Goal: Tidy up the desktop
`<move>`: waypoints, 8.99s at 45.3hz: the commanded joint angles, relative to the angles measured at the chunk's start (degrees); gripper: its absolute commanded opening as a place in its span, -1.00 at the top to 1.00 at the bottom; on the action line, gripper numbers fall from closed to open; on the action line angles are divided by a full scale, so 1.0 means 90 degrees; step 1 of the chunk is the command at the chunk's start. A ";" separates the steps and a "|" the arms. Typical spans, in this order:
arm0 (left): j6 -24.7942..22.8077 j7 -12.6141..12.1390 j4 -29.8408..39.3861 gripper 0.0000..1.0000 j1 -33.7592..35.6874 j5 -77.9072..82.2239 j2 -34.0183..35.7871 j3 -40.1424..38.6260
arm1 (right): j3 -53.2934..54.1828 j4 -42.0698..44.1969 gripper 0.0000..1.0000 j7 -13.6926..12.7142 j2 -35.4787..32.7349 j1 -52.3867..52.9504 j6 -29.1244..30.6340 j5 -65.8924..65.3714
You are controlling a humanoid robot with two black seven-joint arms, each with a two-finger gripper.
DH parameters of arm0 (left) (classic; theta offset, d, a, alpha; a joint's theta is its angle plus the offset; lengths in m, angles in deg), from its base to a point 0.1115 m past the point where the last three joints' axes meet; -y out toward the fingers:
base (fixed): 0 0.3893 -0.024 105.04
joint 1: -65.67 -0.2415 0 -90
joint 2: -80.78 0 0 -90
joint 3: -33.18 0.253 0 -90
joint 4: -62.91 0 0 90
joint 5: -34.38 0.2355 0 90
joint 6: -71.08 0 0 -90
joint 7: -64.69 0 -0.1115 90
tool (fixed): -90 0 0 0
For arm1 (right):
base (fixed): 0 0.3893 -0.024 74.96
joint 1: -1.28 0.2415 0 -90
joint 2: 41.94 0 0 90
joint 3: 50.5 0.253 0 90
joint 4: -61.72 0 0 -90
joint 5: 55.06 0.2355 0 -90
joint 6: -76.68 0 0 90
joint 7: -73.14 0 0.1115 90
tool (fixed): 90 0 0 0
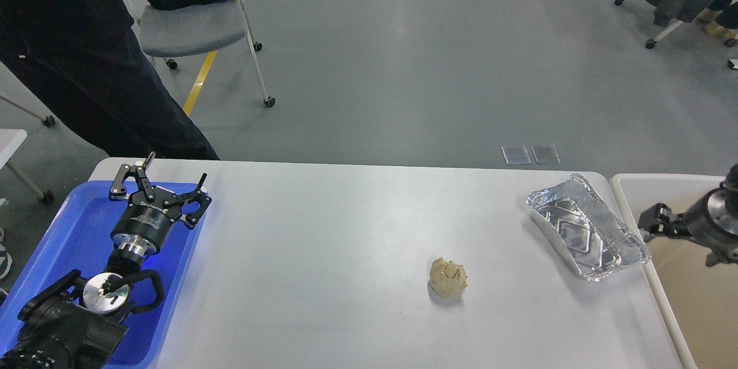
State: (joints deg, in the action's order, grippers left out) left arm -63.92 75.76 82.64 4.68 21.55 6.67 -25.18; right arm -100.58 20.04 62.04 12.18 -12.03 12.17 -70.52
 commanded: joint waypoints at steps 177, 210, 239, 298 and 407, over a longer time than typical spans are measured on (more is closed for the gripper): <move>0.0000 -0.0009 -0.0005 -1.00 -0.0001 -0.0001 0.0001 0.0000 | 0.1960 0.3469 1.00 -0.1208 -0.1415 -0.0786 -0.2136 0.1755; 0.0000 -0.0009 -0.0005 -1.00 -0.0001 -0.0001 -0.0008 0.0000 | 0.5398 0.4631 1.00 -0.0701 0.1242 -0.4352 -0.3828 0.2284; 0.0000 -0.0009 -0.0005 -1.00 -0.0001 -0.0001 -0.0008 0.0000 | 0.5662 0.4612 -0.94 -0.0476 0.1486 -0.4557 -0.3769 0.2362; 0.0000 0.0000 -0.0005 -1.00 0.0008 -0.0001 0.0001 0.0000 | 0.5740 -0.0064 -1.00 -0.0593 -0.2332 -0.1198 -0.1094 -0.1026; 0.0000 -0.0009 -0.0005 -1.00 -0.0001 0.0009 0.0001 0.0000 | -0.2326 -0.5857 -1.00 0.0921 0.2375 0.6634 0.1065 0.0975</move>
State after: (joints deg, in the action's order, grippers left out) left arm -63.92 75.68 82.60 4.67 21.63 6.69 -25.16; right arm -123.03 -33.31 70.34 32.35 48.53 21.31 -63.64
